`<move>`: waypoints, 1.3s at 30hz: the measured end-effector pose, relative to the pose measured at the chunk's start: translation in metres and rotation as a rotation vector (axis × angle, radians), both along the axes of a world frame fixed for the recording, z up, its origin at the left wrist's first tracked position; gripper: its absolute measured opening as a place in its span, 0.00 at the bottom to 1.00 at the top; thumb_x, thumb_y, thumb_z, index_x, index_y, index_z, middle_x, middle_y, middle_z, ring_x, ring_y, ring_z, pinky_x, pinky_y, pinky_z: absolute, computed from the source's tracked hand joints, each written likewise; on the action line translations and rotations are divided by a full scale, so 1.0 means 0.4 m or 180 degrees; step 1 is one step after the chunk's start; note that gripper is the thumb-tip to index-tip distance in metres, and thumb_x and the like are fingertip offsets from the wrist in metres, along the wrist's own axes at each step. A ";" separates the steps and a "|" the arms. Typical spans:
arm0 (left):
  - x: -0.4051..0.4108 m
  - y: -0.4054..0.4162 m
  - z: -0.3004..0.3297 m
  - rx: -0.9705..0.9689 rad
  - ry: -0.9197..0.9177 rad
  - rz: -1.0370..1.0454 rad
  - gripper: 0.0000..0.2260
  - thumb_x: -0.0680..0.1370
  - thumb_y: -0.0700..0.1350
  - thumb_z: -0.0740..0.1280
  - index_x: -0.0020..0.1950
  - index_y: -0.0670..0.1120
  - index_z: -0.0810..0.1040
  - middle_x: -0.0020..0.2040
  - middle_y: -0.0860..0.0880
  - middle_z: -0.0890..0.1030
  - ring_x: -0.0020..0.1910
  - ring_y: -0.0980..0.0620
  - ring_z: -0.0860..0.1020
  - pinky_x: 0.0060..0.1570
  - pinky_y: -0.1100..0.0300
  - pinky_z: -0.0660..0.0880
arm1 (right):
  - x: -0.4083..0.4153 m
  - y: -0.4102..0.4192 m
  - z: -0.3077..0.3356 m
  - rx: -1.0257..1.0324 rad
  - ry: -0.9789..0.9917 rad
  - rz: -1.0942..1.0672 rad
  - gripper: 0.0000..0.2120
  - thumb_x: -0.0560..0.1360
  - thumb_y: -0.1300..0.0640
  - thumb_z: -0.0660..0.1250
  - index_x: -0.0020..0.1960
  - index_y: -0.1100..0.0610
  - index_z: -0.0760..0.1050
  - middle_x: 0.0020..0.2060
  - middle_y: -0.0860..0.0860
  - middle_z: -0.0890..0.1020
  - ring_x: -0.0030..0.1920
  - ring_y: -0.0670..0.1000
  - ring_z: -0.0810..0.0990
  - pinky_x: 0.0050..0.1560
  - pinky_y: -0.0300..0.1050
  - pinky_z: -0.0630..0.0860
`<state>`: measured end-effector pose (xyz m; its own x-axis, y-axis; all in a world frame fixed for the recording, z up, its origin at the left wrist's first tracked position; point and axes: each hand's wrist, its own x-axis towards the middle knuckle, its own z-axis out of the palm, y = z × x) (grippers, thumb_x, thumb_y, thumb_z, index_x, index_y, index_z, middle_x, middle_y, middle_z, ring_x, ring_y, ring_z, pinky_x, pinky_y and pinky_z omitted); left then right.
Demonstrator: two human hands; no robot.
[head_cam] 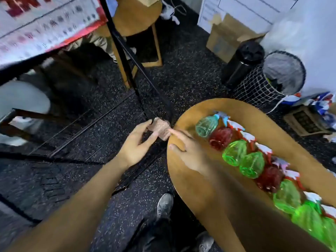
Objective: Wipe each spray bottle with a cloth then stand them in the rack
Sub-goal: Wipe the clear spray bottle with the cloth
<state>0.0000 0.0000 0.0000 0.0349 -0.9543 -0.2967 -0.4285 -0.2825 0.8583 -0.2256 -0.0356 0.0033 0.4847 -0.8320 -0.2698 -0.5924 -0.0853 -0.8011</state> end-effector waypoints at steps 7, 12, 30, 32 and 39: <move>0.025 -0.048 -0.128 0.0411 -0.0197 -0.0006 0.29 0.86 0.52 0.66 0.86 0.52 0.61 0.81 0.51 0.69 0.78 0.53 0.69 0.80 0.51 0.66 | 0.097 -0.059 -0.102 0.0106 0.0472 -0.0355 0.20 0.84 0.56 0.65 0.76 0.49 0.72 0.75 0.51 0.73 0.74 0.53 0.71 0.72 0.49 0.69; 0.004 -0.085 -0.163 0.0576 0.0104 0.0343 0.25 0.87 0.48 0.66 0.83 0.51 0.65 0.66 0.50 0.80 0.66 0.53 0.77 0.72 0.57 0.70 | 0.120 -0.069 -0.128 0.0128 0.0270 -0.0727 0.10 0.82 0.57 0.70 0.62 0.50 0.74 0.53 0.48 0.82 0.52 0.51 0.80 0.47 0.46 0.71; -0.483 0.025 -0.027 -0.0746 0.1018 -0.0276 0.23 0.79 0.25 0.70 0.65 0.47 0.73 0.41 0.41 0.75 0.42 0.53 0.76 0.51 0.61 0.75 | -0.358 0.195 -0.073 -0.1187 -0.0708 -0.1667 0.17 0.79 0.53 0.71 0.67 0.54 0.78 0.70 0.49 0.76 0.74 0.44 0.72 0.72 0.34 0.65; -0.597 0.049 -0.065 -0.0769 0.1295 -0.0468 0.22 0.79 0.24 0.68 0.65 0.47 0.73 0.41 0.48 0.76 0.40 0.59 0.76 0.48 0.67 0.75 | -0.448 0.237 -0.118 -0.1318 -0.0770 -0.1742 0.19 0.82 0.51 0.68 0.71 0.53 0.76 0.71 0.50 0.76 0.74 0.45 0.72 0.71 0.35 0.67; -0.899 0.129 -0.238 -0.0774 0.2089 -0.0924 0.20 0.79 0.24 0.67 0.65 0.43 0.74 0.41 0.59 0.81 0.45 0.62 0.80 0.50 0.68 0.78 | -0.690 0.358 -0.311 -0.1685 -0.0797 -0.2244 0.21 0.85 0.48 0.60 0.76 0.50 0.72 0.66 0.49 0.76 0.67 0.48 0.77 0.67 0.43 0.73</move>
